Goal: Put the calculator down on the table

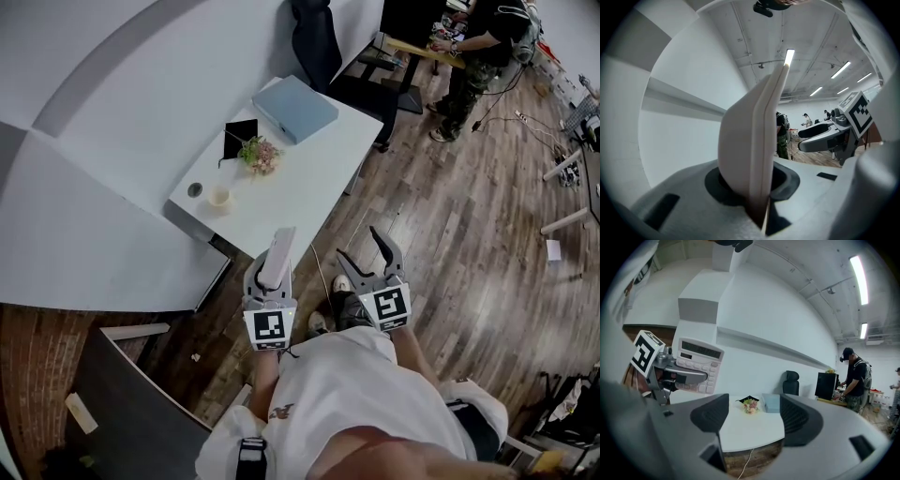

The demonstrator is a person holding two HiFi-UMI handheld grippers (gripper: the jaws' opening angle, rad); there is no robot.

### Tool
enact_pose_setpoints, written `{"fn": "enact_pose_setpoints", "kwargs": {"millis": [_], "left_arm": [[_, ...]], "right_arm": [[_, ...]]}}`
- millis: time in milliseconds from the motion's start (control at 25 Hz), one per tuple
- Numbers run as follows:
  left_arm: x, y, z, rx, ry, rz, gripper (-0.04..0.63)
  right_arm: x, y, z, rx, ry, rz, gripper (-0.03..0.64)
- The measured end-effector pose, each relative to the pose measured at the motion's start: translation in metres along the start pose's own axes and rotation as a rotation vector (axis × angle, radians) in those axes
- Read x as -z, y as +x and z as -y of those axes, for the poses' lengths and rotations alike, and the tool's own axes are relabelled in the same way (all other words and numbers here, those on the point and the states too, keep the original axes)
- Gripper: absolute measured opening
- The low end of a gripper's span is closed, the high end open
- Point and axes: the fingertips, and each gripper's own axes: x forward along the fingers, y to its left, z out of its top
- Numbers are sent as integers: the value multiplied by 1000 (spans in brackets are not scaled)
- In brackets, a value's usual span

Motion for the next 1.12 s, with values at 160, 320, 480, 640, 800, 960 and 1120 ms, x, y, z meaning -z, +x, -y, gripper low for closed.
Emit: {"fn": "enact_pose_setpoints", "kwargs": {"millis": [160,320,480,640,800,960,1120], "left_arm": [[3,14,-5,-7,4,-6,77],[3,29,-8,-29,3,-10,77],[0,49,-15,-49,3,-9,77],[-3,70,-15,-65,2,-5,77],[-8,94,-12,-71,4,-2,77],[-16,116,-7,-75,15,0,77],[-20,135,-4,-91,20,-7,77]], "right_arm": [[4,16,6,-13,5,-2,331],[5,30,19,-31,5,5,331],[3,50,36,-45,-2,11,331],[3,64,55,-57,-7,19,331],[4,75,75,-62,-9,20,330],[5,85,96,-71,-8,19,330],[6,96,116,-86,-3,27,328]]}}
